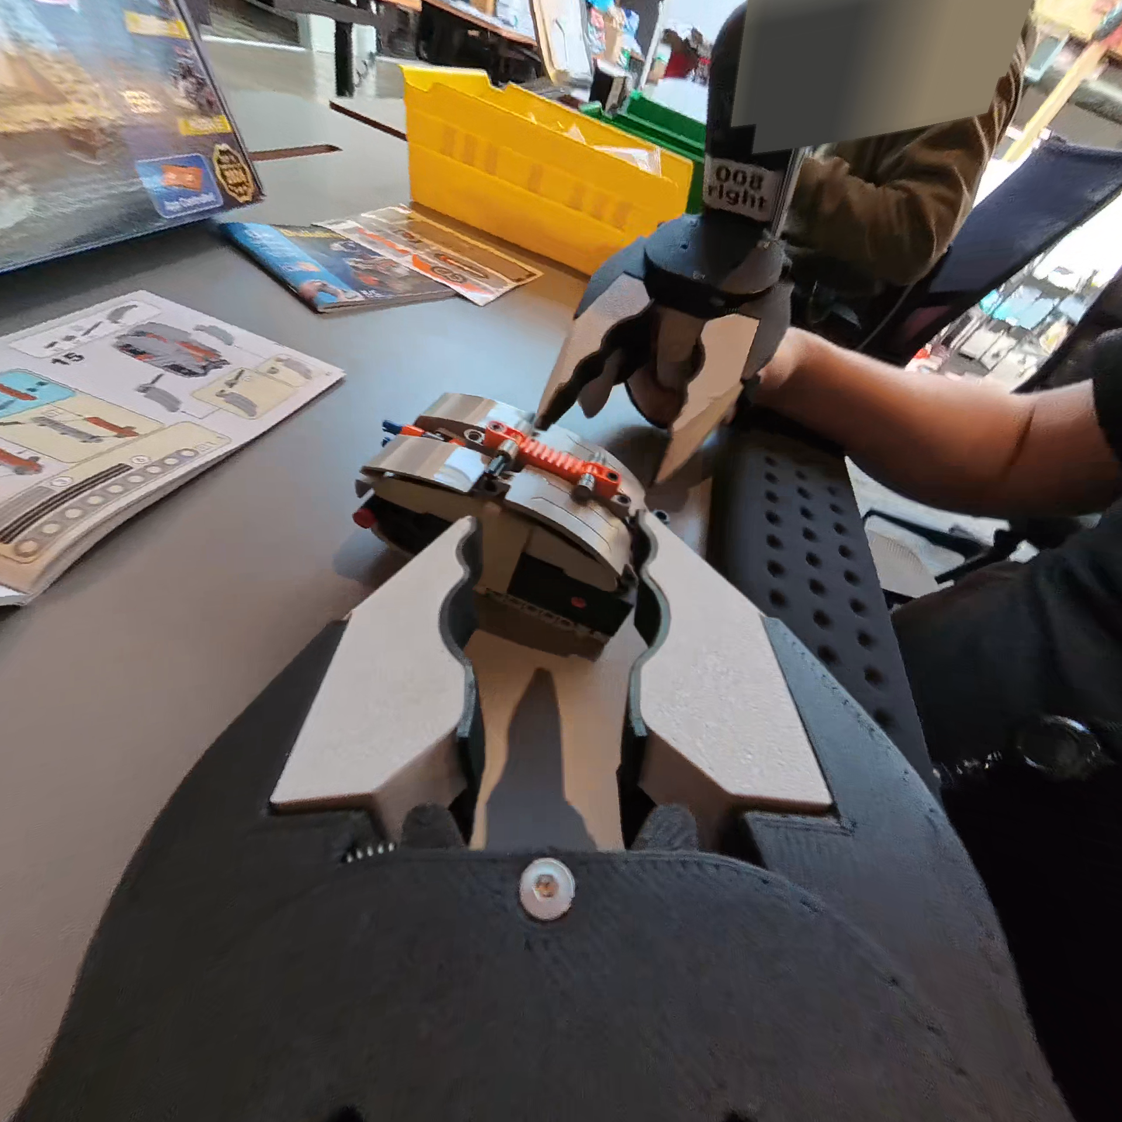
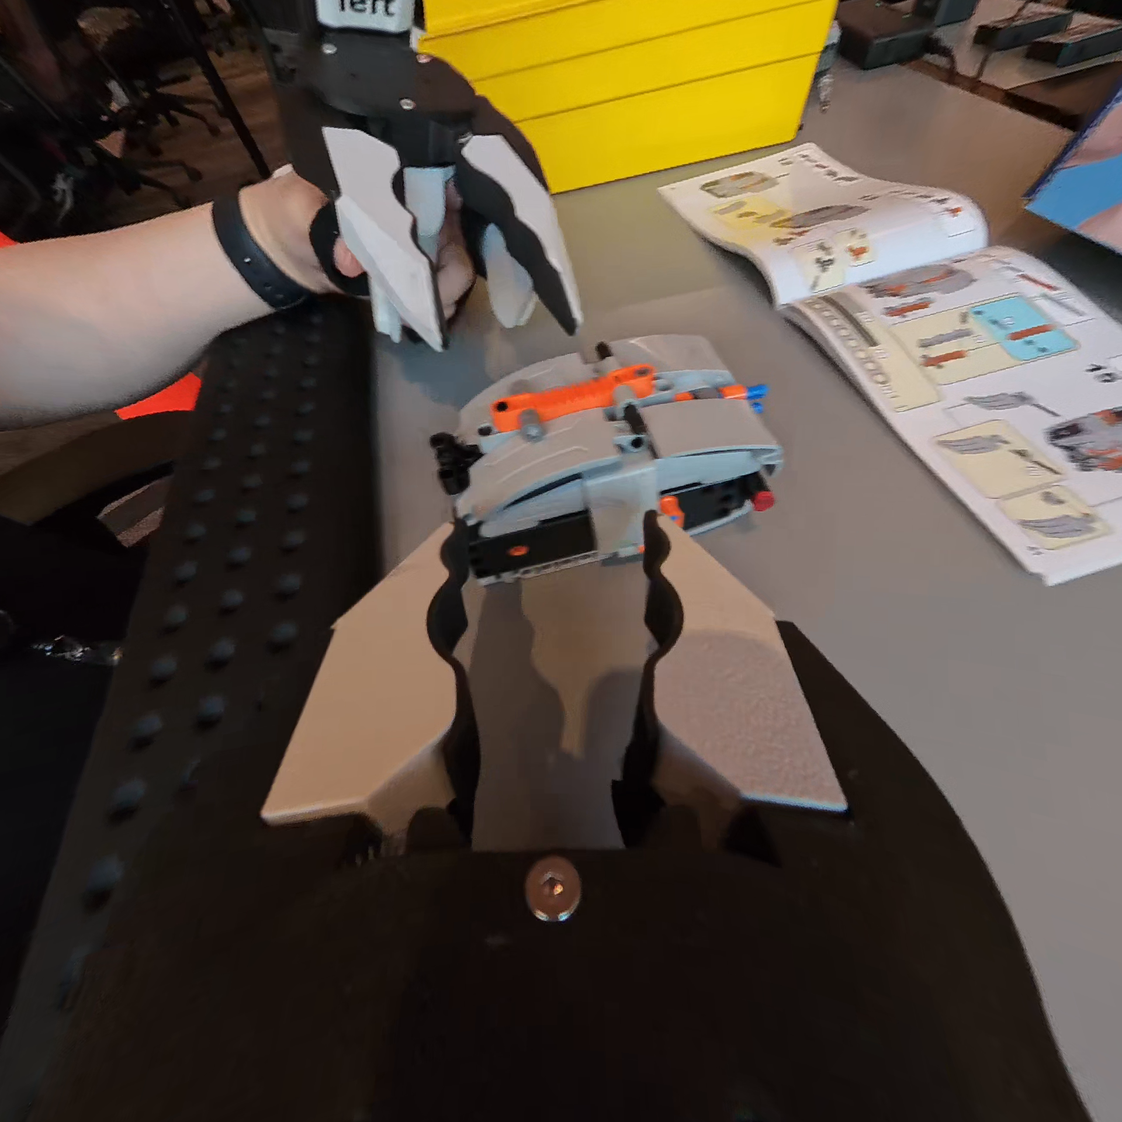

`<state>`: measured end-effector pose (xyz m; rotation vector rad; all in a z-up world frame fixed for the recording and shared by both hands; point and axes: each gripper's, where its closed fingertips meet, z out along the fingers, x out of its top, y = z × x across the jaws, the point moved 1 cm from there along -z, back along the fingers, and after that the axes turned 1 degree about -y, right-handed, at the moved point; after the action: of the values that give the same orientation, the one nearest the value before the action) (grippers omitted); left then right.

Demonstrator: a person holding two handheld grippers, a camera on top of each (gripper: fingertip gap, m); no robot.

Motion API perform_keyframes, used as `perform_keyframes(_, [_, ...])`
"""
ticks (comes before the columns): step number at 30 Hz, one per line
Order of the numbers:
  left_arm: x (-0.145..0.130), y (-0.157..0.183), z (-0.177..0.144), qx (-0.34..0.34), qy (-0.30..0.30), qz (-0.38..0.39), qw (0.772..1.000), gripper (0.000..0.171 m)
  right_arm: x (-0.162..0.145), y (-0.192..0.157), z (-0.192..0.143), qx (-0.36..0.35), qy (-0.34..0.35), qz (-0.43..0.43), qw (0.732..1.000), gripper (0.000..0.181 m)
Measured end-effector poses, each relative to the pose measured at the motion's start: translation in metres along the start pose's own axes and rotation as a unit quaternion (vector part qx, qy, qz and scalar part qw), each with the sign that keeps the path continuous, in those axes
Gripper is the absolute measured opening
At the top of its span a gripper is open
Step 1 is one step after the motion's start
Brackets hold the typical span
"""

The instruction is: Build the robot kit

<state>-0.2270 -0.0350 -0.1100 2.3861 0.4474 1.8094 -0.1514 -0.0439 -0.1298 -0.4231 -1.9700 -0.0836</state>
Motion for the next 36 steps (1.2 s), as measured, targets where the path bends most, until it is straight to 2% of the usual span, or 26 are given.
perform_keyframes(2, [-0.009,0.005,0.003,0.001,-0.029,0.025,0.999,0.05,-0.002,-0.011,0.003,0.001,0.0,-0.011,1.0,0.066])
perform_keyframes(5, [-0.018,0.006,0.006,0.013,-0.062,0.053,0.997,0.043,-0.007,-0.018,0.01,-0.012,-0.019,-0.028,0.999,0.066])
perform_keyframes(10, [-0.024,0.005,0.011,0.02,-0.088,0.062,0.994,0.036,-0.004,-0.009,0.014,-0.04,-0.021,-0.047,0.998,0.05])
perform_keyframes(17, [-0.025,-0.003,0.003,0.044,-0.09,0.082,0.992,0.034,-0.002,-0.004,0.013,-0.039,-0.021,-0.054,0.998,0.051])
perform_keyframes(21, [-0.023,-0.005,0.002,0.045,-0.084,0.063,0.993,0.035,0.019,-0.004,0.001,-0.05,0.039,-0.045,0.997,0.045])
perform_keyframes(23, [-0.022,-0.006,0.003,0.048,-0.081,0.061,0.994,0.04,0.028,-0.003,0.001,-0.067,0.059,-0.047,0.995,0.045])
perform_keyframes(25, [-0.021,-0.007,0.003,0.046,-0.075,0.054,0.995,0.041,0.03,0.0,0.006,-0.089,0.053,-0.058,0.993,0.045])
perform_keyframes(27, [-0.021,-0.007,0.003,0.045,-0.075,0.047,0.995,0.042,0.017,0.004,0.014,-0.103,0.004,-0.073,0.992,0.047])
perform_keyframes(28, [-0.021,-0.007,0.003,0.045,-0.075,0.048,0.995,0.041,0.018,0.001,0.016,-0.095,0.004,-0.078,0.992,0.049])
perform_keyframes(31, [-0.02,-0.006,0.004,0.044,-0.074,0.053,0.995,0.04,0.038,-0.006,0.011,-0.089,0.048,-0.106,0.989,0.041])
perform_keyframes(33, [-0.02,-0.004,0.005,0.039,-0.075,0.056,0.995,0.039,0.056,-0.011,0.01,-0.081,0.08,-0.129,0.985,0.028])
perform_keyframes(36, [-0.019,-0.004,0.005,0.04,-0.071,0.058,0.995,0.038,0.055,-0.008,0.021,-0.056,0.035,-0.138,0.988,0.013])
